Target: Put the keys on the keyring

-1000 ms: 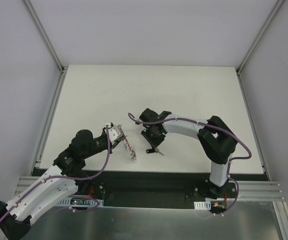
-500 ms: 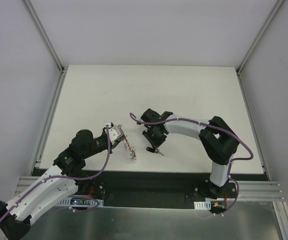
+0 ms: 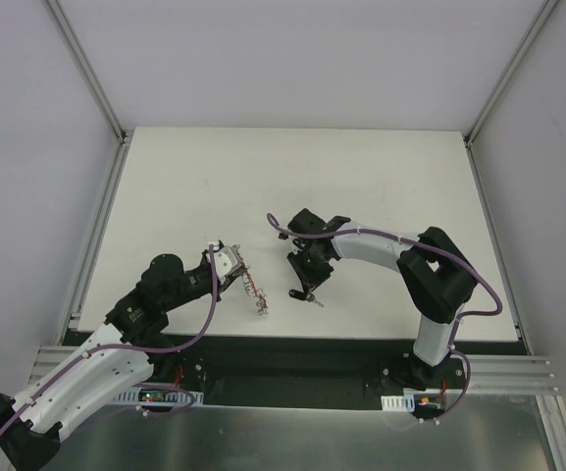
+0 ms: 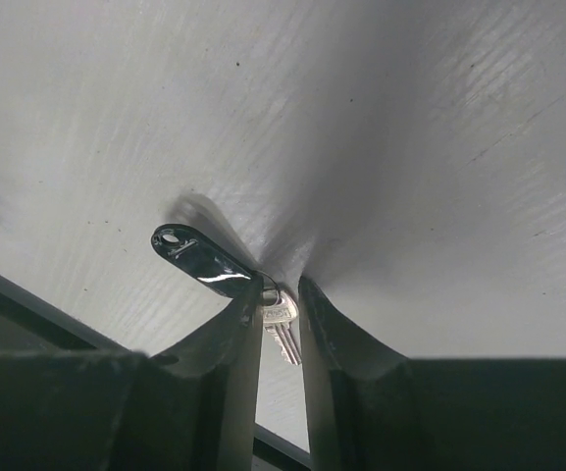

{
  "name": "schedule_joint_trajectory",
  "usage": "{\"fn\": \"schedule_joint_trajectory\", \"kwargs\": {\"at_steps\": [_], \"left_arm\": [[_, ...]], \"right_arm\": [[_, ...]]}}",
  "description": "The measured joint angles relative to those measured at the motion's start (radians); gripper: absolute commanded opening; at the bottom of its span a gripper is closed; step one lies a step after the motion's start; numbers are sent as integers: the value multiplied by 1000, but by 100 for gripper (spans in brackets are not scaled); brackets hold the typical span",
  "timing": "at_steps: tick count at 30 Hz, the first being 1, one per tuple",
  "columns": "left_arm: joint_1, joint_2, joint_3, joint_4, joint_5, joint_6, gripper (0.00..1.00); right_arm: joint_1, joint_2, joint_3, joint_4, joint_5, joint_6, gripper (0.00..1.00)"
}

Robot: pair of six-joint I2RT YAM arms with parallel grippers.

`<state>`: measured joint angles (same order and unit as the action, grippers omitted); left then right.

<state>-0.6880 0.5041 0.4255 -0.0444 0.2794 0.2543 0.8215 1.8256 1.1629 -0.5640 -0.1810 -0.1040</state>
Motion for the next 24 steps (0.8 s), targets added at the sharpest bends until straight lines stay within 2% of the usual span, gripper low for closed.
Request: {"fn": "schedule_joint_trajectory", "kwargs": {"at_steps": [9, 14, 19, 22, 24], "left_arm": [[0, 0, 0, 0, 0, 0, 0], [0, 0, 0, 0, 0, 0, 0], [0, 0, 0, 0, 0, 0, 0], [0, 0, 0, 0, 0, 0, 0], [0, 0, 0, 0, 0, 0, 0]], "right_arm": [[-5, -2, -10, 11, -16, 10, 19], [-8, -3, -13, 14, -19, 8, 10], [-8, -3, -16, 15, -27, 7, 10], [-8, -3, -17, 16, -37, 4, 1], [-7, -3, -18, 15, -43, 0, 1]]}}
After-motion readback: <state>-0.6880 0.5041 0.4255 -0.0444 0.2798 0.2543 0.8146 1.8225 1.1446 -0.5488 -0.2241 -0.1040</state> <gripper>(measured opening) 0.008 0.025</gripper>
